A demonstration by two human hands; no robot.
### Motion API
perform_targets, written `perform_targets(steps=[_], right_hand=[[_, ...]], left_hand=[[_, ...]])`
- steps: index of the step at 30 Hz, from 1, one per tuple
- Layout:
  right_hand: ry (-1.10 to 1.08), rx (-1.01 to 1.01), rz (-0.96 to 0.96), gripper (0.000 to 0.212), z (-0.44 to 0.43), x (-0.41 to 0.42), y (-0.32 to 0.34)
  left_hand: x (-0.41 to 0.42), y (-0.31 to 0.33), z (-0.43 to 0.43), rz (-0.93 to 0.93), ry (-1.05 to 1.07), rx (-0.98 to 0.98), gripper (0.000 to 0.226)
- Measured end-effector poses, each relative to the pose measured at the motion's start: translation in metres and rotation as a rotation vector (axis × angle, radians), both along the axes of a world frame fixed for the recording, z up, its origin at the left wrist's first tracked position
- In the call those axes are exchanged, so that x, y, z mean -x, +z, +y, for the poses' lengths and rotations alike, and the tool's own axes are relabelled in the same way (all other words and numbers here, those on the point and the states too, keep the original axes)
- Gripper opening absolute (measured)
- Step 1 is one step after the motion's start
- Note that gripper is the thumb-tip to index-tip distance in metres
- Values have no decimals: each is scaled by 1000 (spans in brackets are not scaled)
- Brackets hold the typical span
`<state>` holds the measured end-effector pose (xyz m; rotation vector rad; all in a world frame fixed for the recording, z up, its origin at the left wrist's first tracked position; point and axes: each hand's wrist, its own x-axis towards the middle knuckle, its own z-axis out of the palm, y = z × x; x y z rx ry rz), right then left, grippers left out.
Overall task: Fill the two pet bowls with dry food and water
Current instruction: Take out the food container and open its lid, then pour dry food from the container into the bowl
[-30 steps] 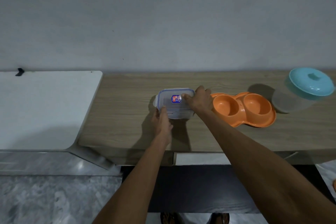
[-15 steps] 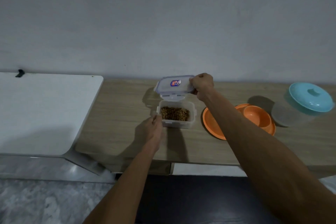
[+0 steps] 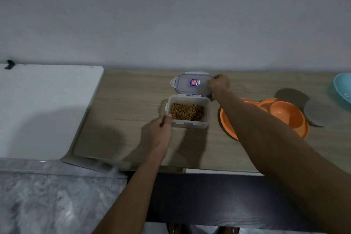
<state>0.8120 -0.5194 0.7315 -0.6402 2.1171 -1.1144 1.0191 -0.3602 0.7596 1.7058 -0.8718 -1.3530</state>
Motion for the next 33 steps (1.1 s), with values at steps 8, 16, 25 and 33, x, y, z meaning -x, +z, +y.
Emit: perform_targets(steps=[8,16,25,33], right_hand=[[234,-212,425,28,12,0,1],[432,-167,306,41,86,-5,32],[397,-133,-183,16,122,-30,50],[363,-33,-345,24,146,20,96]], left_hand=[[1,-8,-2,-8,18,6,21],[0,-2,0,-24,-23,-14,22],[-4,-2,1,-2,-25,-49,23],[29,17,-7,79,-145,12,65]])
